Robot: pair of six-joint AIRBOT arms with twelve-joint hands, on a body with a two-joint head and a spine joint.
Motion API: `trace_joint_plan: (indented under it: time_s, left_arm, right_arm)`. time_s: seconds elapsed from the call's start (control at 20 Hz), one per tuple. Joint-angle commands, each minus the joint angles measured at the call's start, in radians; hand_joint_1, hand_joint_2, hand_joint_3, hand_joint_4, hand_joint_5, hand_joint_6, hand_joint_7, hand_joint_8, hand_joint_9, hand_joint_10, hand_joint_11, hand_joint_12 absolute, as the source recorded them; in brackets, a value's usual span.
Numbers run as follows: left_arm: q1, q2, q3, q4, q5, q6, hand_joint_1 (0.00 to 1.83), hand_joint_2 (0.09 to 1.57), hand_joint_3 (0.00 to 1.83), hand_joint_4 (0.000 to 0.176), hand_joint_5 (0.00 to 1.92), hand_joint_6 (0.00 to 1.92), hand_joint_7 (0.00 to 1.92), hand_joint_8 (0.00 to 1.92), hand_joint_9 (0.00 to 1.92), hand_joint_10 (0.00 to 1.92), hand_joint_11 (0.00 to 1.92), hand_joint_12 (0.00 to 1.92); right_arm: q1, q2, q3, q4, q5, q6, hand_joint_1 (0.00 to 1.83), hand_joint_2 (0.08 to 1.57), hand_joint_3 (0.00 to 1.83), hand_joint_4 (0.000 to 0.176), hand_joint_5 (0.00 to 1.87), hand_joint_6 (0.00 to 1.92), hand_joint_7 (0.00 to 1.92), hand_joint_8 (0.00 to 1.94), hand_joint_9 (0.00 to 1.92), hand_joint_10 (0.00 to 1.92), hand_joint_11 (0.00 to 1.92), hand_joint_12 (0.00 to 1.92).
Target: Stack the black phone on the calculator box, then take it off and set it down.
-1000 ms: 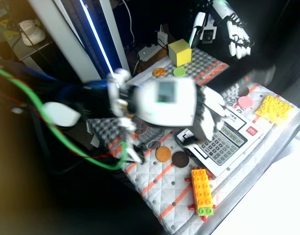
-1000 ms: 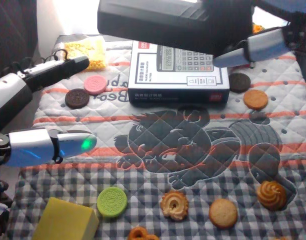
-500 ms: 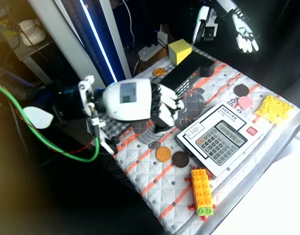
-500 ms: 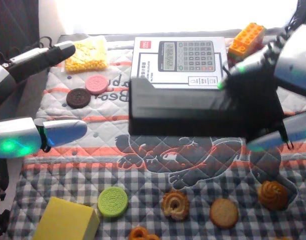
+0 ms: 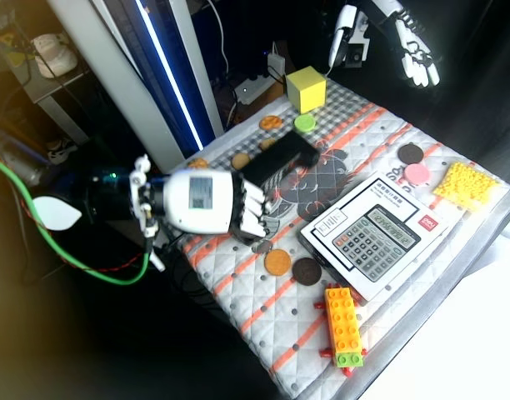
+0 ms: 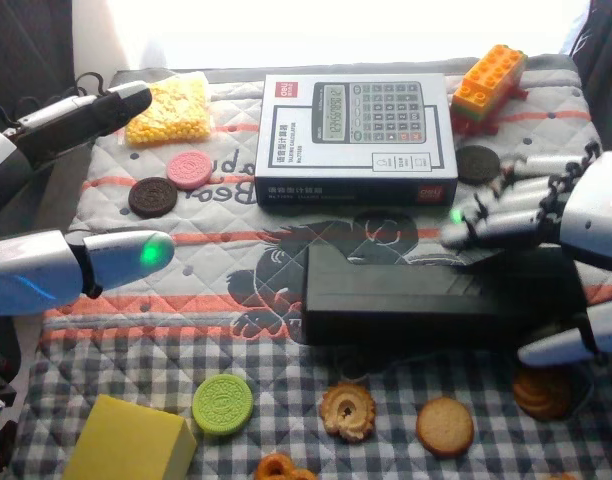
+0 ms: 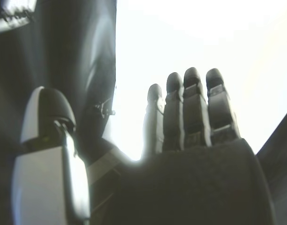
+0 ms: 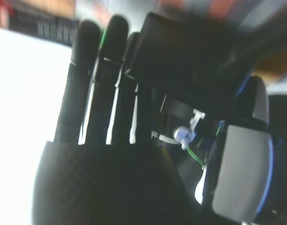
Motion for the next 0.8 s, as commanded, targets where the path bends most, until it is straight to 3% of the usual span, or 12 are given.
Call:
trace_joint_plan:
  time_s: [0.0, 0.1, 0.2, 0.3, 0.35, 0.4, 0.45, 0.55, 0.6, 0.65, 0.7, 0.75]
  left_arm:
    - [-0.005, 0.007, 0.005, 0.004, -0.128, -0.008, 0.70, 0.97, 0.00, 0.091, 0.22, 0.00, 0.19, 0.00, 0.14, 0.00, 0.00, 0.22]
    - [-0.004, 0.007, 0.004, 0.005, -0.139, -0.009, 0.73, 0.96, 0.00, 0.114, 0.20, 0.00, 0.17, 0.00, 0.10, 0.00, 0.00, 0.09]
    - [-0.003, 0.011, 0.003, 0.013, -0.155, -0.024, 0.78, 0.98, 0.00, 0.097, 0.16, 0.00, 0.18, 0.01, 0.11, 0.01, 0.00, 0.02]
    - [0.010, 0.023, 0.005, 0.028, -0.187, -0.087, 0.79, 0.95, 0.00, 0.134, 0.19, 0.01, 0.19, 0.01, 0.12, 0.01, 0.00, 0.00]
    - [0.019, 0.030, 0.007, 0.034, -0.210, -0.124, 0.82, 0.95, 0.00, 0.137, 0.20, 0.01, 0.19, 0.01, 0.13, 0.01, 0.06, 0.03]
    - [0.029, 0.036, 0.011, 0.038, -0.235, -0.165, 0.81, 0.93, 0.02, 0.106, 0.16, 0.00, 0.19, 0.00, 0.14, 0.00, 0.01, 0.28]
    - [0.038, 0.039, 0.016, 0.040, -0.259, -0.203, 0.78, 0.91, 0.01, 0.099, 0.13, 0.00, 0.19, 0.00, 0.16, 0.00, 0.00, 0.45]
    - [0.066, 0.039, 0.036, 0.046, -0.325, -0.314, 0.67, 0.89, 0.00, 0.090, 0.09, 0.00, 0.19, 0.00, 0.20, 0.01, 0.00, 0.56]
    - [0.084, 0.039, 0.043, 0.047, -0.361, -0.371, 0.63, 0.93, 0.01, 0.068, 0.08, 0.00, 0.22, 0.01, 0.22, 0.01, 0.00, 0.60]
    - [0.105, 0.038, 0.051, 0.047, -0.403, -0.429, 0.59, 0.93, 0.01, 0.065, 0.09, 0.00, 0.24, 0.01, 0.24, 0.01, 0.00, 0.67]
    - [0.124, 0.036, 0.058, 0.047, -0.440, -0.482, 0.48, 0.96, 0.01, 0.028, 0.08, 0.00, 0.25, 0.00, 0.27, 0.01, 0.00, 0.89]
    - [0.138, 0.034, 0.063, 0.048, -0.472, -0.520, 0.41, 1.01, 0.01, 0.018, 0.07, 0.00, 0.23, 0.00, 0.25, 0.00, 0.00, 0.92]
  right_arm:
    - [0.012, 0.005, 0.003, 0.039, 0.110, 0.004, 0.53, 0.94, 0.00, 0.145, 0.01, 0.00, 0.01, 0.00, 0.01, 0.00, 0.00, 0.05]
    - [0.013, 0.006, 0.003, 0.066, 0.124, 0.004, 0.58, 0.90, 0.00, 0.175, 0.00, 0.00, 0.00, 0.00, 0.00, 0.00, 0.00, 0.00]
    - [0.011, 0.016, 0.001, 0.115, 0.171, 0.004, 0.54, 0.86, 0.00, 0.176, 0.00, 0.00, 0.00, 0.00, 0.00, 0.00, 0.00, 0.00]
    - [-0.009, 0.030, -0.009, 0.184, 0.257, 0.003, 0.57, 0.82, 0.00, 0.176, 0.00, 0.00, 0.00, 0.00, 0.00, 0.00, 0.00, 0.00]
    - [-0.023, 0.045, -0.017, 0.215, 0.306, 0.003, 0.60, 0.83, 0.00, 0.176, 0.00, 0.00, 0.00, 0.00, 0.00, 0.00, 0.00, 0.00]
    - [-0.041, 0.060, -0.027, 0.248, 0.359, -0.002, 0.57, 0.83, 0.00, 0.168, 0.00, 0.00, 0.00, 0.00, 0.00, 0.00, 0.00, 0.00]
    - [-0.060, 0.077, -0.040, 0.282, 0.410, -0.014, 0.51, 0.84, 0.00, 0.148, 0.00, 0.00, 0.00, 0.00, 0.00, 0.00, 0.00, 0.00]
    - [-0.119, 0.115, -0.078, 0.354, 0.530, -0.047, 0.52, 0.88, 0.02, 0.173, 0.00, 0.00, 0.03, 0.01, 0.01, 0.00, 0.00, 0.00]
    - [-0.145, 0.126, -0.092, 0.380, 0.583, -0.054, 0.55, 0.87, 0.01, 0.175, 0.02, 0.01, 0.05, 0.01, 0.04, 0.01, 0.03, 0.02]
    - [-0.170, 0.133, -0.102, 0.399, 0.627, -0.055, 0.55, 0.91, 0.02, 0.159, 0.01, 0.00, 0.03, 0.01, 0.04, 0.01, 0.03, 0.01]
    - [-0.191, 0.135, -0.109, 0.412, 0.660, -0.055, 0.51, 1.02, 0.02, 0.149, 0.00, 0.00, 0.02, 0.00, 0.06, 0.01, 0.08, 0.04]
    - [-0.205, 0.135, -0.114, 0.420, 0.684, -0.055, 0.63, 1.03, 0.01, 0.146, 0.00, 0.00, 0.04, 0.01, 0.08, 0.01, 0.08, 0.04]
